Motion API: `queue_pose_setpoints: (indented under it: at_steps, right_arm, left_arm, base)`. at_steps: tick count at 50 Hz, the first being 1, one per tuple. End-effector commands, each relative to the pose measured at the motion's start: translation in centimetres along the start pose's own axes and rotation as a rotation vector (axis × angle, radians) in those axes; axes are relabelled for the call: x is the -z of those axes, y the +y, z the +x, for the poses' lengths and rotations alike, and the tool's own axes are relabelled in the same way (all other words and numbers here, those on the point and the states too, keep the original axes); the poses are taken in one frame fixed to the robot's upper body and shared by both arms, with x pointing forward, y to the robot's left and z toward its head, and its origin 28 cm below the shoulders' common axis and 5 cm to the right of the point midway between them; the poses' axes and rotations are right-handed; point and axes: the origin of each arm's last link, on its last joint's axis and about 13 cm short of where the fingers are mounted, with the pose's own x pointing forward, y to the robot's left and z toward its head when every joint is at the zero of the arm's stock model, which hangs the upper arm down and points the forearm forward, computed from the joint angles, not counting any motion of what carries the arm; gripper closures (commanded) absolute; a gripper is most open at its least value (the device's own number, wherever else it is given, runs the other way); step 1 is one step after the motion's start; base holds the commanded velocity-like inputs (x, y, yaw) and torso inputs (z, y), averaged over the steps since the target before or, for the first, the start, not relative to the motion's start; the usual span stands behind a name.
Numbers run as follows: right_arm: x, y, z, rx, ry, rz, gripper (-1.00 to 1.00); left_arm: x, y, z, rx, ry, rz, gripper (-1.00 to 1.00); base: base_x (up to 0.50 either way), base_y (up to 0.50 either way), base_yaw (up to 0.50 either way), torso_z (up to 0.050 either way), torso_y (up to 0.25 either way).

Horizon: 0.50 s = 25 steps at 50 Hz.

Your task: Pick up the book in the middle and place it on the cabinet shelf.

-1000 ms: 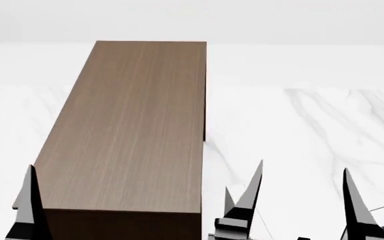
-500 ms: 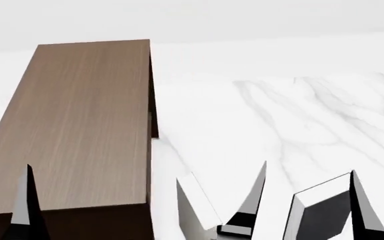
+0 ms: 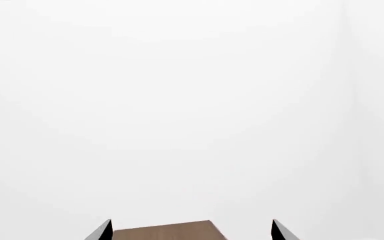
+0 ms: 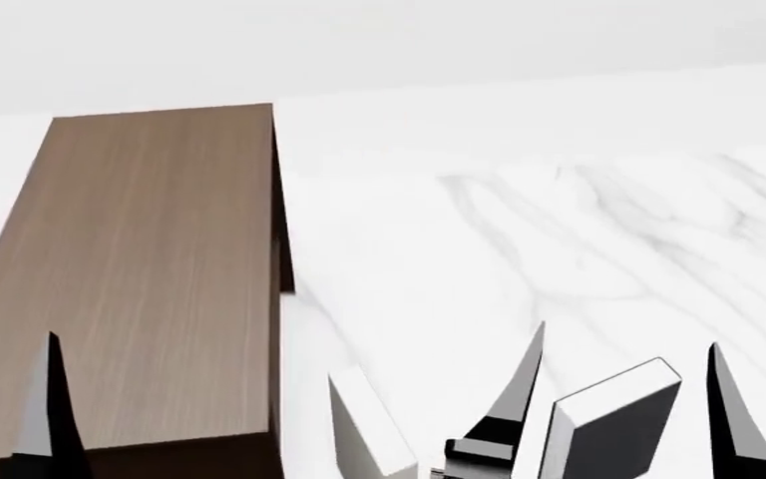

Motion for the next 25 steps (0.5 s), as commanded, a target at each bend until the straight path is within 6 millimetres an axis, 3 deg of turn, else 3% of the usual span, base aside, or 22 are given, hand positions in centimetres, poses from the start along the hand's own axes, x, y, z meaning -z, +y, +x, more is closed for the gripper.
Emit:
queue_pose_setpoints:
  at_steps: [1, 19, 25]
  right_arm:
    - [-0.02, -0.02, 0.02, 0.002, 0.007, -0.006, -1.00]
    - [-0.03, 0.13, 0.05, -0.017, 0.007, -0.026, -1.00]
    - [-0.05, 0.11, 0.03, -0.018, 0.011, -0.021, -1.00]
  left_arm:
    - [-0.16, 0.09, -0.06, -0.005, 0.000, -0.002, -1.00]
    - [-0.08, 0.08, -0.04, 0.003, 0.012, 0.016, -1.00]
    - [-0.15, -0.05, -0.09, 0.015, 0.017, 0.030, -1.00]
  base:
    - [0.00, 0.00, 0.00, 0.050, 0.000]
    - [0.00, 0.00, 0.00, 0.050, -0.002]
    - [0.00, 0.00, 0.00, 0.046, -0.152]
